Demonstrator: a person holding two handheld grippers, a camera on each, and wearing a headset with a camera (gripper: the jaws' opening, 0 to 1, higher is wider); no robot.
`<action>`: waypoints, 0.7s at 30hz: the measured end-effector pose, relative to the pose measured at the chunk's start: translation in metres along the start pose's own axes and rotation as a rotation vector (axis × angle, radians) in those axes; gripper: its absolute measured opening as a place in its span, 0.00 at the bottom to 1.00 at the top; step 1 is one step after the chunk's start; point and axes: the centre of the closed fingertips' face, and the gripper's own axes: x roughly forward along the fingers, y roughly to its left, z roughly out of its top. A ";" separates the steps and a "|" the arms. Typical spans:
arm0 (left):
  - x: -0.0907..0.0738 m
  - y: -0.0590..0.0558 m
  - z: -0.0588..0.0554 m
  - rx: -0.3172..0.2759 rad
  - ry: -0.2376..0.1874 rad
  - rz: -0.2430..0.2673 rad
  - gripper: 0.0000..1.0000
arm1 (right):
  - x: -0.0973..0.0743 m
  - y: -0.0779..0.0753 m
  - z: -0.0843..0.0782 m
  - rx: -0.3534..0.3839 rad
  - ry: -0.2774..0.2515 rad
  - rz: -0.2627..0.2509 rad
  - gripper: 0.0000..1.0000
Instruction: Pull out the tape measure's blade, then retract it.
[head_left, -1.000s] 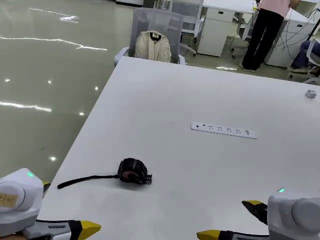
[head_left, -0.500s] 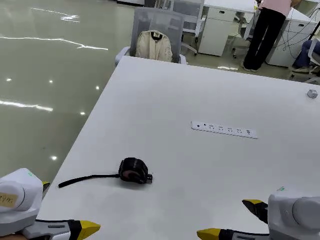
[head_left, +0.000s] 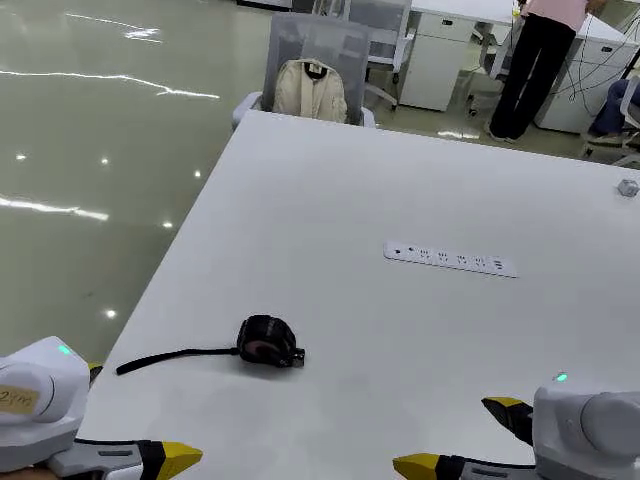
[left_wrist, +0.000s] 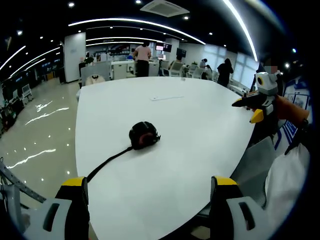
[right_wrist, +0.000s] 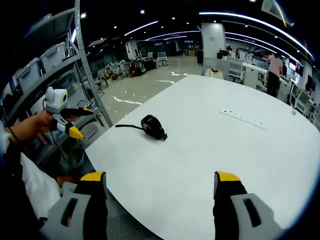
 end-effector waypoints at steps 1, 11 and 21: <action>0.001 0.000 0.000 -0.001 0.002 -0.001 0.99 | 0.000 0.000 0.000 -0.001 0.002 0.001 0.91; 0.008 0.000 0.003 -0.015 -0.012 -0.001 0.99 | 0.006 -0.005 -0.002 0.001 0.012 0.008 0.90; 0.018 -0.001 0.000 -0.001 0.005 -0.005 0.99 | 0.014 -0.008 -0.002 -0.004 0.024 0.018 0.89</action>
